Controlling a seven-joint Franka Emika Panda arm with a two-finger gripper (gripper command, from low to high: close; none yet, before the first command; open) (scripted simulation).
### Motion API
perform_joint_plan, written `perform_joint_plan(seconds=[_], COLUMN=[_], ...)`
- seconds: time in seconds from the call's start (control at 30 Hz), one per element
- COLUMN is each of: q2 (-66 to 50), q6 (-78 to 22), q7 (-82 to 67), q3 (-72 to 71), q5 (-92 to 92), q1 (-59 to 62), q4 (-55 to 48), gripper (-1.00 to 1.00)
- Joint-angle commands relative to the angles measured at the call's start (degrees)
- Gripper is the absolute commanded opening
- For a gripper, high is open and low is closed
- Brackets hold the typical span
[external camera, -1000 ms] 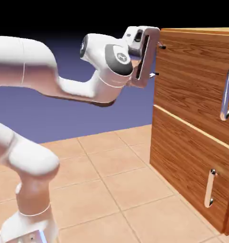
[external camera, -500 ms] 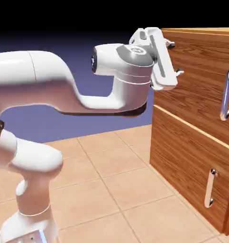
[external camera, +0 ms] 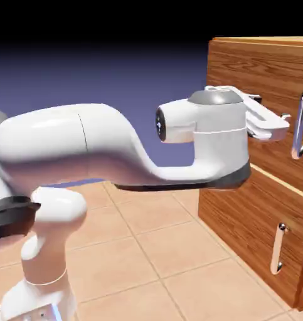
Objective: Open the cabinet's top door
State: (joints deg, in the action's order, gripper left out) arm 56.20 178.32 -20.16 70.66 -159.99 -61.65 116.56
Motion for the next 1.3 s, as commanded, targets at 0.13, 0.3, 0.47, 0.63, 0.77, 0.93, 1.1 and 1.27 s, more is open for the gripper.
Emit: perform_joint_plan(seconds=[0.13,0.3,0.47,0.63,0.77,0.93,1.1,1.27], q2=[0.5,-0.9,-3.0,-6.0,-8.5,-11.2,-9.7,-6.5], q6=[0.0,-0.4,-4.7,-8.8,-11.0,-12.5,-15.1,-17.4], q7=[-2.4,-2.6,0.8,6.1,10.7,16.9,14.3,10.6], q3=[3.8,8.3,3.6,-3.1,-8.9,-17.0,-25.3,-34.2], q5=[-6.0,-6.0,-6.0,-6.0,-6.0,-6.1,0.4,8.6], q1=[-4.4,-12.5,-4.2,6.2,14.5,24.8,35.2,45.6], q4=[-3.3,-9.8,-2.2,5.6,10.6,15.6,22.2,29.2], gripper=[0.0,-1.0,-1.0,-1.0,-1.0,-1.0,-1.0,-1.0])
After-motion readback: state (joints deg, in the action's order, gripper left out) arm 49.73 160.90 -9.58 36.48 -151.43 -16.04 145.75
